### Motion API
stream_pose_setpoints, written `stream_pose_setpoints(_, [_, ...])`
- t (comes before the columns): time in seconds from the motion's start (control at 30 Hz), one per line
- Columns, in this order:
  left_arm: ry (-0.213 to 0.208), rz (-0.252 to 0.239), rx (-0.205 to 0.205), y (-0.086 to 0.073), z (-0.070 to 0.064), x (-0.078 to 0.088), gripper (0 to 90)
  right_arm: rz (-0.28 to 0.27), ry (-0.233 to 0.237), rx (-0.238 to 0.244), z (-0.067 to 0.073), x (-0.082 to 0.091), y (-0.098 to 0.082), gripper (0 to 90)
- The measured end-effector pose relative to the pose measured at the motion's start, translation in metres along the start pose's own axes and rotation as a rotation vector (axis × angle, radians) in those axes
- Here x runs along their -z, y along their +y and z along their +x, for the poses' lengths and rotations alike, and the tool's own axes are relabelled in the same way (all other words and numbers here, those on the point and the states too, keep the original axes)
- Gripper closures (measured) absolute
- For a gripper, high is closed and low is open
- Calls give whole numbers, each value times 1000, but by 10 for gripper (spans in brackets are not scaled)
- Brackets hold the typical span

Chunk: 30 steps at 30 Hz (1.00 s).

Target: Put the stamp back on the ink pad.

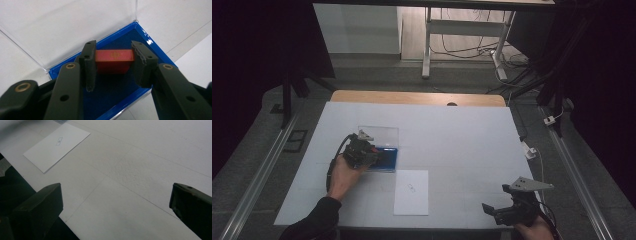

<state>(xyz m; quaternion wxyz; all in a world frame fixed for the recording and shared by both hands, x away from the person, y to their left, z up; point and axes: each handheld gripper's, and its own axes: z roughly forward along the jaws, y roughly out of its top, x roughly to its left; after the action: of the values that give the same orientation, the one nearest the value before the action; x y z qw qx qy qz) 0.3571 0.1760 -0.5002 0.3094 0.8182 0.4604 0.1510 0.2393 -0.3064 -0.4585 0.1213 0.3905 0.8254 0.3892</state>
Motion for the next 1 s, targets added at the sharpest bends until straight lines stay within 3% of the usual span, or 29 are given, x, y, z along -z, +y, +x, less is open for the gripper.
stream_pose_setpoints(0.17, [0, 1, 13, 0, 1, 1, 554, 0, 0, 0, 0, 0, 0, 0])
stream_pose_setpoints(0.47, [-4, -67, 52, 3, 4, 11, 348, -3, 0, 0, 0, 0, 0, 0])
stream_pose_setpoints(0.77, [-55, -125, 74, 2, 4, 21, 109, -2, 2, 4, 1, 0, 0, 0])
stream_pose_setpoints(1.0, [-84, -121, 85, 1, 0, 29, 36, -6, 4, 9, 1, 0, 0, 0])
